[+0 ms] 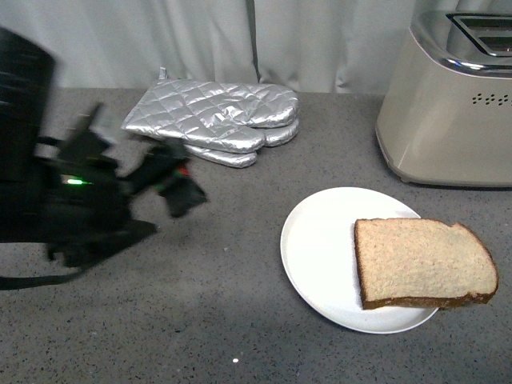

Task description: Put bread into toaster

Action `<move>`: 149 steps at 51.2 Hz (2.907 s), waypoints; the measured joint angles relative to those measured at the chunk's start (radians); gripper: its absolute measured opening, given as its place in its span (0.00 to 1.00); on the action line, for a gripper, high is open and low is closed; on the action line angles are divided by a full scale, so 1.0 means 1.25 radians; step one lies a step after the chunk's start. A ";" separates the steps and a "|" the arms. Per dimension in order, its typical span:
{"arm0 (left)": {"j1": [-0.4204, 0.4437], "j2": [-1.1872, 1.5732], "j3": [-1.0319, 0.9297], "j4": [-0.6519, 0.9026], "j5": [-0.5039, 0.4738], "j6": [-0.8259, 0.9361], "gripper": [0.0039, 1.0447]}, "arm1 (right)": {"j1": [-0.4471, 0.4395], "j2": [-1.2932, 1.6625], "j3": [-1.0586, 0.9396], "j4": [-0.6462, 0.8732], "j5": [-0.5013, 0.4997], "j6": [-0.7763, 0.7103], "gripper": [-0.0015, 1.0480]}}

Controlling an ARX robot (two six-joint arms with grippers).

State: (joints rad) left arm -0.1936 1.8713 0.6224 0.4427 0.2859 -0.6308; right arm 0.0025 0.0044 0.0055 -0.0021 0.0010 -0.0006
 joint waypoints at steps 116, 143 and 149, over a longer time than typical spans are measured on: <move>0.157 -1.495 -0.490 -0.354 -0.227 0.500 0.94 | 0.054 1.277 0.056 0.660 0.138 0.595 0.91; 0.157 -1.495 -0.490 -0.354 -0.227 0.500 0.94 | 0.110 1.563 0.129 0.851 0.151 0.768 0.91; 0.157 -1.495 -0.490 -0.354 -0.227 0.500 0.94 | 0.119 1.599 0.160 0.854 0.147 0.778 0.91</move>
State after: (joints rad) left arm 0.0032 0.0029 0.0097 -0.0002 0.0017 -0.0059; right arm 0.1509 2.0029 0.2054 1.0649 0.1844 0.9722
